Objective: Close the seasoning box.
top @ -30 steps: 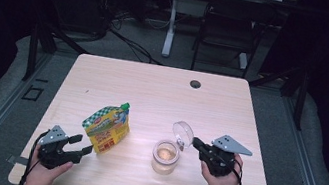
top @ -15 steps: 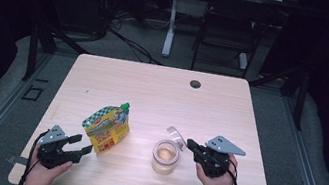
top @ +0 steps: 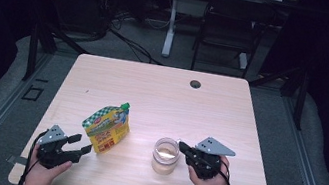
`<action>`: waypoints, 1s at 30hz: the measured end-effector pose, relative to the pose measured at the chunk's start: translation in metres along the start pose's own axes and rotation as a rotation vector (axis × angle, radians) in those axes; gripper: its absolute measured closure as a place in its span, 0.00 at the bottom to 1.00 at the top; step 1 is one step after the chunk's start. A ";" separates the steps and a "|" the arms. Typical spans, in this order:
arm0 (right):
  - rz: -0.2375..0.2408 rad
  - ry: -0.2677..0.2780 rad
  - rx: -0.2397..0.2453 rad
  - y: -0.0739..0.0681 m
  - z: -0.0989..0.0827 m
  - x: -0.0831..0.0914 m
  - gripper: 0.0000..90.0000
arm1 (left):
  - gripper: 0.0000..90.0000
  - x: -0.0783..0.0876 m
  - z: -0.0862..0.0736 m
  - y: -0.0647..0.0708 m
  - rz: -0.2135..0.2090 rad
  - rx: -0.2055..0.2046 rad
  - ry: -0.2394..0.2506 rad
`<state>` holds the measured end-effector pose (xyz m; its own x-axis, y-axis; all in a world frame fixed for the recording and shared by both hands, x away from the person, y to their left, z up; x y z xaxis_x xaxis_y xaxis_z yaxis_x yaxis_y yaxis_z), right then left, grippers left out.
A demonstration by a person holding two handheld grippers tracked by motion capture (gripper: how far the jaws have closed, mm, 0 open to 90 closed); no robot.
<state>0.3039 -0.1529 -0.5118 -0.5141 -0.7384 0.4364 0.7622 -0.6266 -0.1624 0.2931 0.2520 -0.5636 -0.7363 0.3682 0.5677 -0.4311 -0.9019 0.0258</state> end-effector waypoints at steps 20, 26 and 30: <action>-0.019 0.021 -0.018 0.009 0.000 0.010 0.98 | 0.45 0.009 0.002 -0.004 -0.007 0.013 0.014; -0.035 0.033 -0.034 0.015 0.000 0.016 0.98 | 0.46 0.014 0.004 -0.007 0.001 0.022 0.033; -0.046 0.037 -0.046 0.019 -0.001 0.019 0.97 | 0.47 0.019 0.005 -0.013 0.005 0.041 0.041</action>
<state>0.3084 -0.1791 -0.5071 -0.5628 -0.7171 0.4111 0.7193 -0.6699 -0.1838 0.2871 0.2694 -0.5494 -0.7599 0.3716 0.5334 -0.4060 -0.9121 0.0569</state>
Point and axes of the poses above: each handheld gripper's, and its own axes: x roughly backward along the jaws, z roughly out of its top, y roughly to its right, the point moved 3 cm from there along -x, roughly forward along the jaws, and after that the axes turned 12 degrees about z, right-handed, at the moved point
